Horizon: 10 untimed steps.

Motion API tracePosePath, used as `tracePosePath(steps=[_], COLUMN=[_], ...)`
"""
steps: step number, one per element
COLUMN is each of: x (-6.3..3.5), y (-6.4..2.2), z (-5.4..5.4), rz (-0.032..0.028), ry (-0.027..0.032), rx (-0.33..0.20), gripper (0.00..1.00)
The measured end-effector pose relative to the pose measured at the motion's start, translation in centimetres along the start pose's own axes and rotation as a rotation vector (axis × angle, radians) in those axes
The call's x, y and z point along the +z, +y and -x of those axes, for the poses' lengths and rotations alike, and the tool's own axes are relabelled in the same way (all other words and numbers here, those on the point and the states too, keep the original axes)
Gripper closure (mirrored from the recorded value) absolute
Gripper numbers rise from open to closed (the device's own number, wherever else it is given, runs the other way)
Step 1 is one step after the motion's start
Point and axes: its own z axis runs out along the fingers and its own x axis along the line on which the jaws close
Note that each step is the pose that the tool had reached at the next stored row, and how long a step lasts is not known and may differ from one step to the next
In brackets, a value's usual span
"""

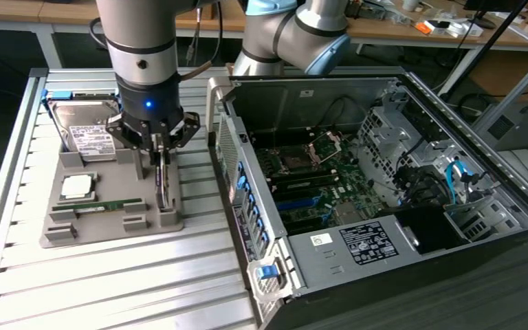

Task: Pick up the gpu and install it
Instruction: 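Pick up the gpu and move the gpu toward the slot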

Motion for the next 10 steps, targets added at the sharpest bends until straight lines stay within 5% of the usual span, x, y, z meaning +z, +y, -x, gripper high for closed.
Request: tracePosePath(steps=[10], x=[-0.24], y=[0.01], z=[0.01], rz=[0.0000], ry=[0.0000], rx=[0.000], gripper=[0.73])
